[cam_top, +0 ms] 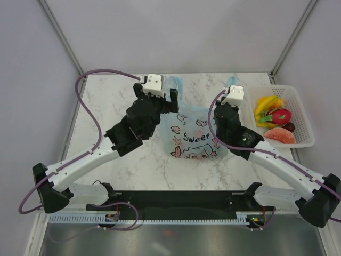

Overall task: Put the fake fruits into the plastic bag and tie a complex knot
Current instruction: Adjust the plastic bag at the center of the board.

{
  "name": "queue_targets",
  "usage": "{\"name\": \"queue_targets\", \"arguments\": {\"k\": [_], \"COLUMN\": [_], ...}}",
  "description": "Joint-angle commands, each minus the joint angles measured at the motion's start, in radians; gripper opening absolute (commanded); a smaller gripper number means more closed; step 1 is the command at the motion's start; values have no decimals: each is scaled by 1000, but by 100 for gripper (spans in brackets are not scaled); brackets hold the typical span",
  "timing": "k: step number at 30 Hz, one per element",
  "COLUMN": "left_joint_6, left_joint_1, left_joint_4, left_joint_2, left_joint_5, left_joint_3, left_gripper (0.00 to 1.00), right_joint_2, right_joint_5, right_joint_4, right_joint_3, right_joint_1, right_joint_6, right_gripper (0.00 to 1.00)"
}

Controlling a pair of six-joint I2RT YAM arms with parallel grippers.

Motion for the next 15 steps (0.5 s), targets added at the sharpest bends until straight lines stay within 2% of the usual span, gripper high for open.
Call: {"name": "queue_targets", "arguments": {"k": [1, 9, 12, 15], "left_joint_6": [-114, -111, -129, -139], "left_joint_1": [4, 64, 134, 190], "left_joint_4": [-156, -265, -273, -267], "left_joint_2": [38, 118, 97, 86], "left_joint_5": [24, 40, 188, 274], "left_joint_3": [75, 146, 125, 100], "left_gripper": [100, 100, 100, 100], "right_joint_2": [-20, -23, -26, -24], "right_joint_5": [-7, -23, -26, -30], "right_joint_4": [24, 22, 22, 22], "right_joint_3": [33, 28, 25, 24], "right_joint_1": [-7, -15, -15, -15], "right_joint_6": [10, 14, 14, 14], "right_gripper": [0, 0, 0, 0]}}
